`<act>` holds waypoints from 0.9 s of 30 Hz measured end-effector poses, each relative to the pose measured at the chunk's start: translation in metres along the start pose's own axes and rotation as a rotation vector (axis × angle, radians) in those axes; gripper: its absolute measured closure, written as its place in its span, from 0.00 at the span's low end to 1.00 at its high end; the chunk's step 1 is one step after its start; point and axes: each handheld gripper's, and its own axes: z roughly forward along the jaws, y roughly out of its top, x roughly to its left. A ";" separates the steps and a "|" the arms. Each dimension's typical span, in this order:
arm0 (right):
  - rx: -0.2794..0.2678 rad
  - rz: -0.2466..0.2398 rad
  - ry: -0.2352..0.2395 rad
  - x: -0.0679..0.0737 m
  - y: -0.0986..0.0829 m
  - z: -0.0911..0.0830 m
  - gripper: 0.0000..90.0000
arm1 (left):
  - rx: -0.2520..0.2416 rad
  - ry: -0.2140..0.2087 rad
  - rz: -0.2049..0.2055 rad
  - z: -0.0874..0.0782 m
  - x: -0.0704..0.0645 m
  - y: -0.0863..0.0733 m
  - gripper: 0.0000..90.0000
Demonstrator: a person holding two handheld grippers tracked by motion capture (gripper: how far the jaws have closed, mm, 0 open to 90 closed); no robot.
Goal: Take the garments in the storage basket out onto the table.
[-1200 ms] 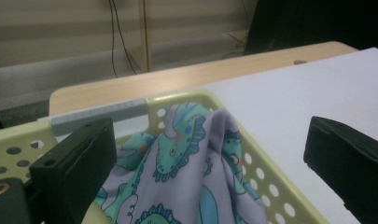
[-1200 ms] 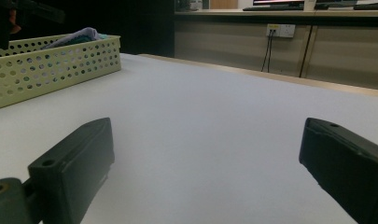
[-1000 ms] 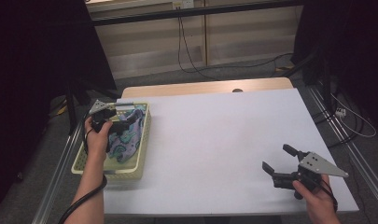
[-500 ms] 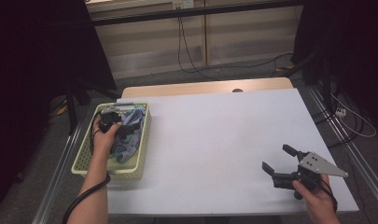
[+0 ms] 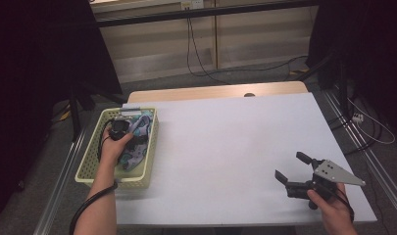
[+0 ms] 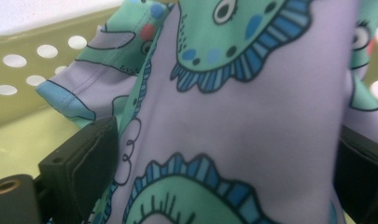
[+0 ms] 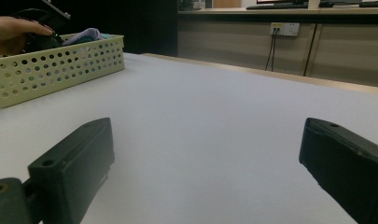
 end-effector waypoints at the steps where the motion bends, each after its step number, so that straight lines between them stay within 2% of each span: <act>1: 0.000 0.002 0.001 0.000 0.000 0.000 0.03 | 0.008 -0.001 -0.009 0.002 0.000 -0.001 0.05; 8: 0.002 0.000 0.003 0.001 0.000 0.000 0.03 | 0.030 -0.016 -0.054 0.009 0.002 -0.003 0.00; 11: 0.004 0.001 0.001 0.000 0.000 0.000 0.03 | 0.046 -0.015 -0.028 0.011 0.001 -0.004 0.00; 12: 0.004 0.004 0.002 0.000 0.000 0.000 0.03 | 0.048 -0.029 -0.015 0.012 0.001 -0.004 0.03; 17: 0.005 0.000 0.004 0.000 0.000 0.001 0.04 | 0.044 -0.033 -0.004 0.011 -0.001 -0.005 0.09; 18: 0.003 0.001 0.005 0.000 0.000 0.001 0.04 | 0.041 -0.034 0.005 0.010 -0.001 -0.004 0.11; 21: 0.004 0.002 0.004 0.001 0.000 0.000 0.04 | 0.046 -0.039 0.004 0.005 -0.003 -0.002 0.37; 23: 0.004 0.000 0.006 0.001 0.000 0.000 0.04 | 0.053 -0.031 -0.010 0.004 -0.005 -0.001 0.47; 27: 0.007 -0.005 0.007 0.001 0.000 0.001 0.04 | 0.079 -0.043 -0.030 0.003 -0.007 0.003 0.63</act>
